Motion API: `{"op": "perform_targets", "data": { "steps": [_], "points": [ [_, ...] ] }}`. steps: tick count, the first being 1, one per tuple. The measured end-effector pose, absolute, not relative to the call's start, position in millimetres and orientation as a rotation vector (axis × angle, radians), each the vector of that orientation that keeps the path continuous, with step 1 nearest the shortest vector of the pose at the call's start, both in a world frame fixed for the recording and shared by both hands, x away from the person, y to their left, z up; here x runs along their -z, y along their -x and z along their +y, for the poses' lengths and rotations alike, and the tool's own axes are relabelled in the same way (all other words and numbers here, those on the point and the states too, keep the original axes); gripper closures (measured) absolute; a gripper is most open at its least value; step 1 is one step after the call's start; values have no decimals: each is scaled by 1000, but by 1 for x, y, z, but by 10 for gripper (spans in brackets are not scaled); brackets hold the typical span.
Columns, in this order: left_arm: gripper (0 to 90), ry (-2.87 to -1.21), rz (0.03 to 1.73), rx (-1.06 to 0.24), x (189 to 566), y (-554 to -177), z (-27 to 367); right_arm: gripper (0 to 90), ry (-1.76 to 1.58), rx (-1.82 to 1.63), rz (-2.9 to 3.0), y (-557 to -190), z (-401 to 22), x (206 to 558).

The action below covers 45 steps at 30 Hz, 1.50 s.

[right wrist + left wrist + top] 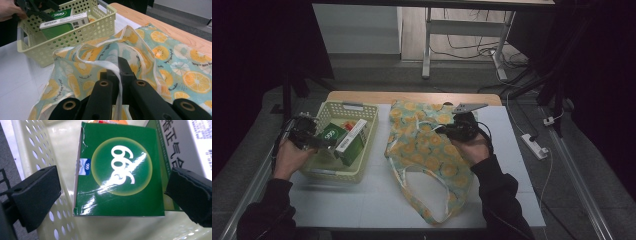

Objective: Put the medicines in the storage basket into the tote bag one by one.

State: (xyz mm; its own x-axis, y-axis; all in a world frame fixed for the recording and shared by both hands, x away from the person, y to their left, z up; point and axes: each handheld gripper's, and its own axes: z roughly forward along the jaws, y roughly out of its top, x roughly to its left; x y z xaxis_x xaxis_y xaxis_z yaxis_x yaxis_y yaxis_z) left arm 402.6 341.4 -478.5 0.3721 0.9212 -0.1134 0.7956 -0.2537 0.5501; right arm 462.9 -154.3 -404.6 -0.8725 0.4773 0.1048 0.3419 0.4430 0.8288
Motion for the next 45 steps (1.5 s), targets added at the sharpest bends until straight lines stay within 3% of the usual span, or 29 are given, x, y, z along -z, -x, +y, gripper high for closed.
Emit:
{"op": "perform_targets", "data": {
  "steps": [15,21,45],
  "points": [
    [37,-2269,1503,-253,486,-415,334,894,-723,-1415,2541,-463,-156,404],
    [138,-2267,1476,-220,485,-414,336,893,-723,-1415,2540,-463,-156,404],
    [186,-2168,1505,-325,467,-406,340,894,-733,-1416,2540,-464,-157,405]
  ]
}}
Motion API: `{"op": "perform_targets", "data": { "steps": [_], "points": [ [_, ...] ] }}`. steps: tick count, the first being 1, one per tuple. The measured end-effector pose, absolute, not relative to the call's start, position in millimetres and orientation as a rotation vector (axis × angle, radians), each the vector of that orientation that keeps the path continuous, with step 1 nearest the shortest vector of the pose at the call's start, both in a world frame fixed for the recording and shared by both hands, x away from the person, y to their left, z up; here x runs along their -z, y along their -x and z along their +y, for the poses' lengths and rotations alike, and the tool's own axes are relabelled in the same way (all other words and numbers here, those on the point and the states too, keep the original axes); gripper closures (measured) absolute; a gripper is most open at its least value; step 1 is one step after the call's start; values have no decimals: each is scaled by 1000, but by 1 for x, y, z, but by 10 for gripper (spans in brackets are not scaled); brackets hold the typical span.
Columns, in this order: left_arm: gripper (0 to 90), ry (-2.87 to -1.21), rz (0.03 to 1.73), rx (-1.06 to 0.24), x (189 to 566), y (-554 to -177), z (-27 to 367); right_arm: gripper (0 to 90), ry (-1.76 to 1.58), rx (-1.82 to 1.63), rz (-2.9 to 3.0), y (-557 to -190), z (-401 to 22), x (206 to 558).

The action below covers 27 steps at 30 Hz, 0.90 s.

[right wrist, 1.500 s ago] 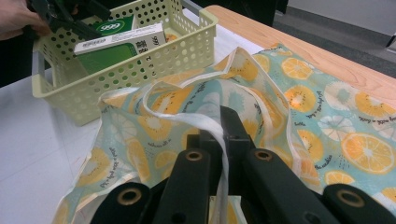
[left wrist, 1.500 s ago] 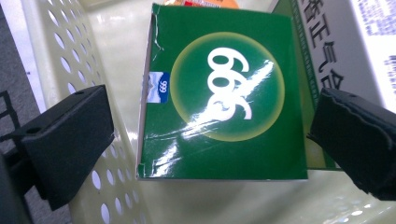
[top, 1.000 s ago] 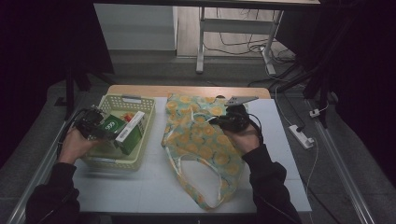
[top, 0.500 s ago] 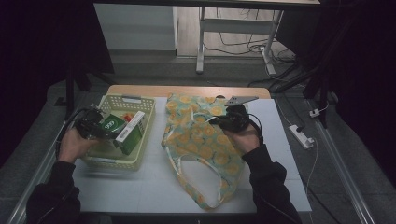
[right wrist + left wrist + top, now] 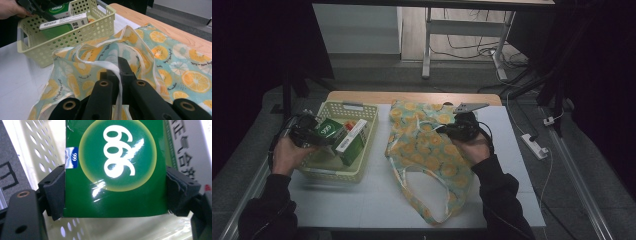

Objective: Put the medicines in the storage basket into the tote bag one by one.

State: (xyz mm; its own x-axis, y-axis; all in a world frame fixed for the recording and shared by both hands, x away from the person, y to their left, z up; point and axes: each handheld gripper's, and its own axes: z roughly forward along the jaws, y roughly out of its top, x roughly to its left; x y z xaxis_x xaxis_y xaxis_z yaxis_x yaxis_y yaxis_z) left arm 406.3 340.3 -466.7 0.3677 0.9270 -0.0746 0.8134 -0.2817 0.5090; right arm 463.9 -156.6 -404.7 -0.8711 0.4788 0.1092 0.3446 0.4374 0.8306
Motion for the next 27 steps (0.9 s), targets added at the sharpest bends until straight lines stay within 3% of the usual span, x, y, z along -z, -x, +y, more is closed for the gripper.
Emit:
{"op": "perform_targets", "data": {
  "steps": [20,27],
  "points": [
    [187,-2016,1415,-482,420,-380,344,894,-739,-1426,2531,-464,-158,404],
    [187,-1965,1366,-470,409,-372,343,894,-739,-1424,2531,-464,-158,404]
  ]
}}
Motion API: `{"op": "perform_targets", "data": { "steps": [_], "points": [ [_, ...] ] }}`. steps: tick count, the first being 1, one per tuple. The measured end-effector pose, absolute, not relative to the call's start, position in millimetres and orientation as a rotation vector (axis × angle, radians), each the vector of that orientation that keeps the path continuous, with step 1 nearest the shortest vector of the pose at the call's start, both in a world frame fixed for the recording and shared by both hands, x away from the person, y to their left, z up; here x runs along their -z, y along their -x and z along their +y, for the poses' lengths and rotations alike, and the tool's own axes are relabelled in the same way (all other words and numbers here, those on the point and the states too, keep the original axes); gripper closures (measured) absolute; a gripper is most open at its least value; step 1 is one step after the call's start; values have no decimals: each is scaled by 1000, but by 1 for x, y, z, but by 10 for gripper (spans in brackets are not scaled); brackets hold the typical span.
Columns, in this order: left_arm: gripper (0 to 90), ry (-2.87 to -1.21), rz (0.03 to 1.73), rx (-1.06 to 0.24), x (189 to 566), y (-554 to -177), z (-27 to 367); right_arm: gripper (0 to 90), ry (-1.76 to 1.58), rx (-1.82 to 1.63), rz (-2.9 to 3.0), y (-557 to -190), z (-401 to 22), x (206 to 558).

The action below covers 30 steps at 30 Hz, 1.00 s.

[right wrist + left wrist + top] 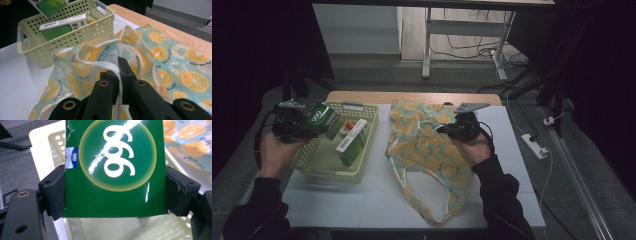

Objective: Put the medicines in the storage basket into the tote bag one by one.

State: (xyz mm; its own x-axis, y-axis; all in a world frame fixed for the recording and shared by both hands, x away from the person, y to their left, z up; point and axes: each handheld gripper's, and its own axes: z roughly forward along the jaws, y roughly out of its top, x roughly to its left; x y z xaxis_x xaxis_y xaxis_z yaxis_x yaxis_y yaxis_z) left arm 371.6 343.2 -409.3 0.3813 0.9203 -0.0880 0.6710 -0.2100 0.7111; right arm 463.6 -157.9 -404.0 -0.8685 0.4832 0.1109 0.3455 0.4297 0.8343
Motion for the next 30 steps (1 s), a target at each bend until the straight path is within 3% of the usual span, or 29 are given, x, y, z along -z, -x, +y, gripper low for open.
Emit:
{"op": "perform_targets", "data": {
  "steps": [30],
  "points": [
    [187,-1998,1135,-318,400,-339,291,894,-744,-1423,2528,-465,-158,405]
  ]
}}
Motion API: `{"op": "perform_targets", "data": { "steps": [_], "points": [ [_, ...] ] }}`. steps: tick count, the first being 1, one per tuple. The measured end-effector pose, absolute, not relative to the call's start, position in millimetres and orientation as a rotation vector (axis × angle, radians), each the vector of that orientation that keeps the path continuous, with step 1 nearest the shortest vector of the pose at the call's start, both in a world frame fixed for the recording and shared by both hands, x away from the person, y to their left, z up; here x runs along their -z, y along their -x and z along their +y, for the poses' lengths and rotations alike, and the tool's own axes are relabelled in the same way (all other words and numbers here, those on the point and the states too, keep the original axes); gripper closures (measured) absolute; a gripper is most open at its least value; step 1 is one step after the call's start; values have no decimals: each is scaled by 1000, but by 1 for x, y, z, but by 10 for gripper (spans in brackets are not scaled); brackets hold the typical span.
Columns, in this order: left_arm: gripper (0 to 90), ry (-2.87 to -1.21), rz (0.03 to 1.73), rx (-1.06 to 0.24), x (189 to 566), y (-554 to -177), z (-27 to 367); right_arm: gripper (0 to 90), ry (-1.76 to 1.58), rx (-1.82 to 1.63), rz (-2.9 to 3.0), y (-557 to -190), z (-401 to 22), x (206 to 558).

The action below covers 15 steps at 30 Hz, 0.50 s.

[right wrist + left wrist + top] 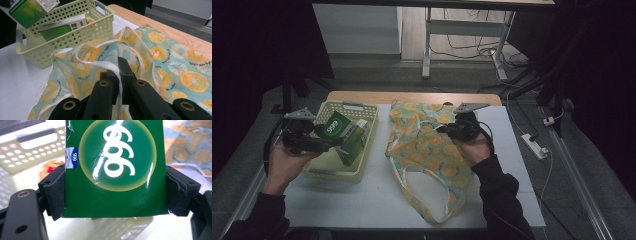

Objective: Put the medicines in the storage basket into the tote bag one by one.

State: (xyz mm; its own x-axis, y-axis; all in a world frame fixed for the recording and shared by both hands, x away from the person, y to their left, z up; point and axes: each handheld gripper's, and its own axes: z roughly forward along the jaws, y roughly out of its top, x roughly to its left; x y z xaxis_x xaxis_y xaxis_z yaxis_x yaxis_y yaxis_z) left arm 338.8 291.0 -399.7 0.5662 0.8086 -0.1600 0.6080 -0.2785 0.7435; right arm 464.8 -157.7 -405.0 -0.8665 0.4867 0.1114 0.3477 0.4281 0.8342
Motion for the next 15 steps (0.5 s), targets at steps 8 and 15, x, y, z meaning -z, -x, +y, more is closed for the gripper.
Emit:
{"op": "perform_targets", "data": {
  "steps": [8,15],
  "points": [
    [186,-2027,1058,-269,401,-333,269,894,-740,-1422,2530,-465,-157,406],
    [186,-2055,986,-242,402,-330,245,894,-741,-1423,2528,-465,-157,406]
  ]
}}
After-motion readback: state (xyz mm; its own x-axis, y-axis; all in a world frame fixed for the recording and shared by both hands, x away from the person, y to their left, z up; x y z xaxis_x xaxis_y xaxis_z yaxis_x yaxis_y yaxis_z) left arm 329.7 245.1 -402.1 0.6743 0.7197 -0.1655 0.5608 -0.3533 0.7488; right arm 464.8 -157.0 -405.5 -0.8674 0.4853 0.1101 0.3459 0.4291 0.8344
